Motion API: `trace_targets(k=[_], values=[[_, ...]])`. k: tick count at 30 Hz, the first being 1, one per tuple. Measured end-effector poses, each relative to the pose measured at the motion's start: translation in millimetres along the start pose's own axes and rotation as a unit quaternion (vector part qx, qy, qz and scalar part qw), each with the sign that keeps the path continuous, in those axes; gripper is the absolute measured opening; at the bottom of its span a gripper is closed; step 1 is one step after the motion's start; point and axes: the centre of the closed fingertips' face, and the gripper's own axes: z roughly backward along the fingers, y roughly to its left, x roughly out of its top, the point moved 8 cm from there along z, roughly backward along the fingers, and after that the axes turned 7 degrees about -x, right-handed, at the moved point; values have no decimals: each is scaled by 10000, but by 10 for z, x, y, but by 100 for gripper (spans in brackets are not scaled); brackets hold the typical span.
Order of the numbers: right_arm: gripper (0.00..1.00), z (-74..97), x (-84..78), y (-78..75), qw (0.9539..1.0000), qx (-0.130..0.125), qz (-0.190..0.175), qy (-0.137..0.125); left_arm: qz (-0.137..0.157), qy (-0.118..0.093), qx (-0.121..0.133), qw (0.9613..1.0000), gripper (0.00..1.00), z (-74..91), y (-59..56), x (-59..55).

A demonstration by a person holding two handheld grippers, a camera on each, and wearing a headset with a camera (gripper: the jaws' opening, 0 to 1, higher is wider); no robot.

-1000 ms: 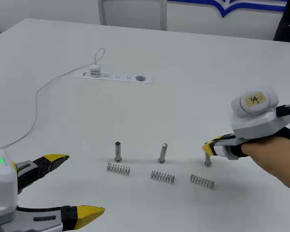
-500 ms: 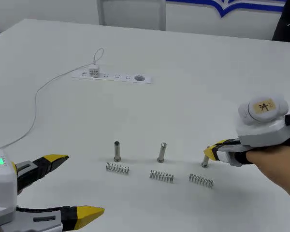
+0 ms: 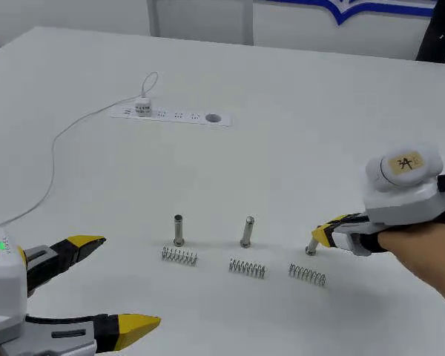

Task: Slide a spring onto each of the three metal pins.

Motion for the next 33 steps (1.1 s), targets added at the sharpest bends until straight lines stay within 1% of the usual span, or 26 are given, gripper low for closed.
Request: trace_targets(k=[14, 26, 33], values=[[11, 19, -27, -4, 10000, 33, 30, -41, -10, 2, -16, 10000, 85, -8, 6, 4], [16, 47, -22, -16, 9998, 46, 121, -127, -27, 3, -23, 10000, 85, -9, 10, 12], [17, 63, -41, -35, 9997, 58, 163, -152, -39, 5, -9, 10000, 85, 8, 16, 17]])
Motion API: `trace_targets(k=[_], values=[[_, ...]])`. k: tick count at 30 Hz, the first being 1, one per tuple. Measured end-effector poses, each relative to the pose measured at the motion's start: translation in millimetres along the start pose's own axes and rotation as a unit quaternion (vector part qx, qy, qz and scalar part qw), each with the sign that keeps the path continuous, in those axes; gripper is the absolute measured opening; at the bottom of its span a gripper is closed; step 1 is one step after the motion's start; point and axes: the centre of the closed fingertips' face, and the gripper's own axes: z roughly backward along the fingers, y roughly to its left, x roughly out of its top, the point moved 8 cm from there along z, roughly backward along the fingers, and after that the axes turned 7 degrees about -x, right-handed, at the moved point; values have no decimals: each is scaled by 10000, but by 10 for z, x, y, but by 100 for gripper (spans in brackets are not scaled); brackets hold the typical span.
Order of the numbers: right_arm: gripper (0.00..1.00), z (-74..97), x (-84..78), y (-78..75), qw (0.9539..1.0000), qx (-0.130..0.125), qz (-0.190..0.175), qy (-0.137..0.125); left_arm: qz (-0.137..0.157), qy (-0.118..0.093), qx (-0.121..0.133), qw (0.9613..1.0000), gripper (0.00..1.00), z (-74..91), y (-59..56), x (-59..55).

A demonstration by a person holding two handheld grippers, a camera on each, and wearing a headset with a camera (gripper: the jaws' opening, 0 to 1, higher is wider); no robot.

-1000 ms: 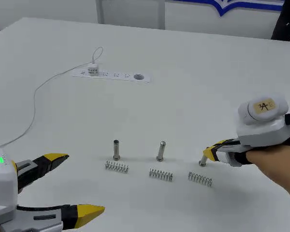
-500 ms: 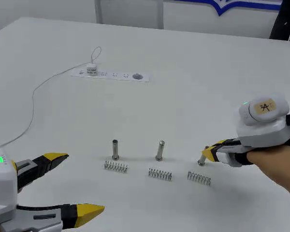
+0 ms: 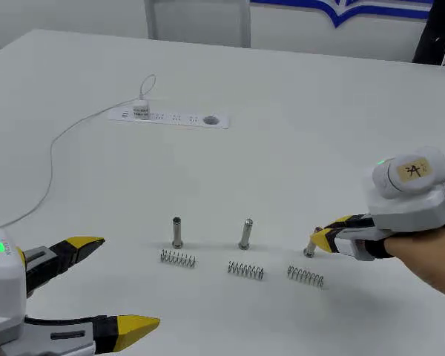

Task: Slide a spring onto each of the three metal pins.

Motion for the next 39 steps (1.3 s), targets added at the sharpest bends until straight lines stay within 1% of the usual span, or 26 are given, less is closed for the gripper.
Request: trace_targets(k=[11, 17, 28, 35, 36, 38, 39], values=[[17, 55, -103, -12, 10000, 24, 56, 31, -31, 17, -2, 10000, 85, 5, 0, 14], [18, 84, -187, -10, 9998, 91, 132, 71, -41, 18, -7, 10000, 85, 2, -8, 19], [18, 69, -321, 104, 9978, 458, 434, 220, -47, 35, -15, 10000, 85, 1, -21, 14], [19, 39, -362, 167, 9944, 752, 696, 273, -35, 39, -14, 10000, 85, -2, -18, 6], [19, 28, -375, 174, 9934, 813, 755, 290, -35, 38, -17, 10000, 85, -2, -19, 8], [19, 10, -394, 178, 9925, 853, 818, 315, -35, 43, -19, 10000, 85, -4, -19, 7], [19, 0, -408, 183, 9911, 916, 903, 334, -33, 43, -22, 10000, 85, -5, -19, 7]])
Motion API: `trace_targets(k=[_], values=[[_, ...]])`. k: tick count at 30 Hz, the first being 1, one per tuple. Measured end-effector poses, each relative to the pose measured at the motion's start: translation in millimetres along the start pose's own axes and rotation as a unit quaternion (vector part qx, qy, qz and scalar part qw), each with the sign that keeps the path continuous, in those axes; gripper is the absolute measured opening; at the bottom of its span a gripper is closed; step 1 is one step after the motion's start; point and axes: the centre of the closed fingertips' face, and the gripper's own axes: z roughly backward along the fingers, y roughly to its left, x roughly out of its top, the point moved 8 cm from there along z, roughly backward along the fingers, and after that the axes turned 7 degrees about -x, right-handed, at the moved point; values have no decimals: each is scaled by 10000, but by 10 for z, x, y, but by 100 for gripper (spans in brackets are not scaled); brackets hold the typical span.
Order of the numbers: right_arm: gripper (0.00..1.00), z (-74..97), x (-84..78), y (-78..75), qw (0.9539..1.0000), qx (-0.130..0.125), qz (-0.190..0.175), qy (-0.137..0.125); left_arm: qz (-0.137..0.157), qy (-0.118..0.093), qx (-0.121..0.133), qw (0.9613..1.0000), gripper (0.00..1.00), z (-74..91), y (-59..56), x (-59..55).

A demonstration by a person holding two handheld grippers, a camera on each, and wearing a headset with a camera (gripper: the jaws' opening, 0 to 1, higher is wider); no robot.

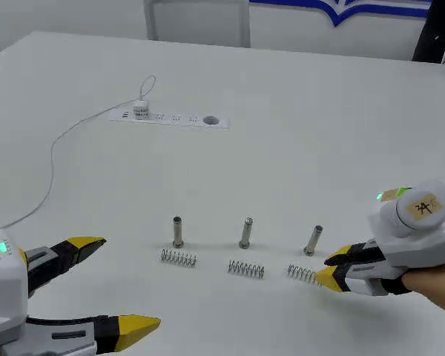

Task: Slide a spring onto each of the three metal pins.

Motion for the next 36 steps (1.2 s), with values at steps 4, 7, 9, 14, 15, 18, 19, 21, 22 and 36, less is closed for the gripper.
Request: trace_targets(k=[4, 7, 9, 14, 15, 18, 19, 21, 22, 36], values=[[19, -20, -13, 6, 9999, 93, 140, 4, 3, 2, -2, 10000, 85, -4, 4, 2], [18, -45, -27, 9, 9995, 163, 287, 14, -1, 4, -7, 10000, 85, -10, 4, 6], [18, -55, -32, 16, 9990, 211, 391, 15, -3, 8, -9, 10000, 85, -13, 4, 7], [16, -81, -40, 20, 9976, 295, 625, 35, -1, 16, -24, 10000, 85, -20, -1, 3], [16, -86, -43, 21, 9972, 316, 669, 47, -4, 19, -25, 10000, 85, -20, -2, 3], [15, -95, -47, 16, 9963, 370, 776, 45, 1, 18, -27, 10000, 85, -22, -3, 3], [15, -97, -46, 15, 9959, 384, 822, 44, -1, 19, -27, 10000, 85, -22, -3, 3], [14, -106, -44, 10, 9955, 406, 859, 41, -1, 24, -28, 10000, 84, -22, -3, 2], [14, -108, -43, 10, 9953, 431, 864, 40, -1, 24, -31, 10000, 84, -22, -3, 1], [12, -148, -30, -23, 9930, 616, 994, 156, 1, 44, -50, 10000, 84, -25, -13, -8]])
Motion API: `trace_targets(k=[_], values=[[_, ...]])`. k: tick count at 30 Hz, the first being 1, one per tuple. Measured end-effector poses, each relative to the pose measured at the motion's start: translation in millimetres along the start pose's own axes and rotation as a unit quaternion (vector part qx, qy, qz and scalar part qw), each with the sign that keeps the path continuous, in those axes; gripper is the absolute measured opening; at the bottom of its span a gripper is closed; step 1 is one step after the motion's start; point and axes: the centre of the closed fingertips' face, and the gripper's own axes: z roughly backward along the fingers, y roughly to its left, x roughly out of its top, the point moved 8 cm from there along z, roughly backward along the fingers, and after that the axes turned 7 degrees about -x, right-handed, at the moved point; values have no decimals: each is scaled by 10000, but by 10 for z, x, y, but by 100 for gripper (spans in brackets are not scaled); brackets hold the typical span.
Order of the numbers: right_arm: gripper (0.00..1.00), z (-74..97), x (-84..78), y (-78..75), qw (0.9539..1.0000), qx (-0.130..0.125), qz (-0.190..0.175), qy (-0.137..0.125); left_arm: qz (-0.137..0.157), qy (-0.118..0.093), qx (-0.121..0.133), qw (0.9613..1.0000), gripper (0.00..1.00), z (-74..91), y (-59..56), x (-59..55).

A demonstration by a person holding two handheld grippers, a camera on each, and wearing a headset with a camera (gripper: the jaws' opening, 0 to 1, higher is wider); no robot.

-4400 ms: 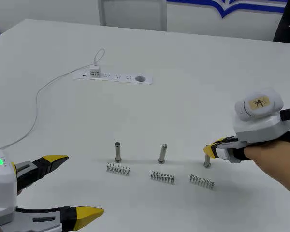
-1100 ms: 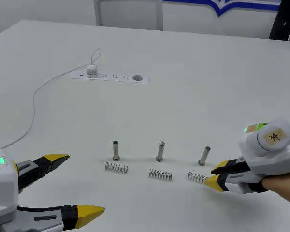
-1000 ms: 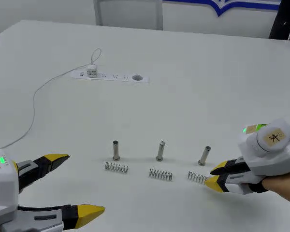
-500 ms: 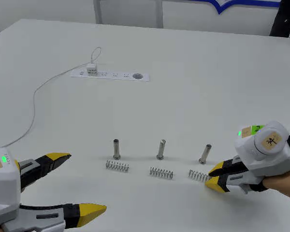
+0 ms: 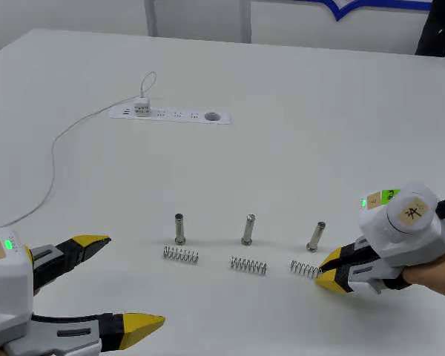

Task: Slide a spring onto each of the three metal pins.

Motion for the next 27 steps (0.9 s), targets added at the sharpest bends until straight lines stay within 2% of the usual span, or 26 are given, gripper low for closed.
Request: trace_targets(k=[9, 19, 27], values=[[11, -4, 14, 5, 9999, 49, -20, 126, -17, 10, -21, 10000, 84, 3, -11, 8], [11, 62, 32, 38, 9999, 52, -38, 113, -109, 52, -149, 9998, 82, -35, -40, 35], [11, 132, 160, 104, 9999, 122, 102, 58, -234, 98, -314, 9992, 80, -112, -61, 75]])
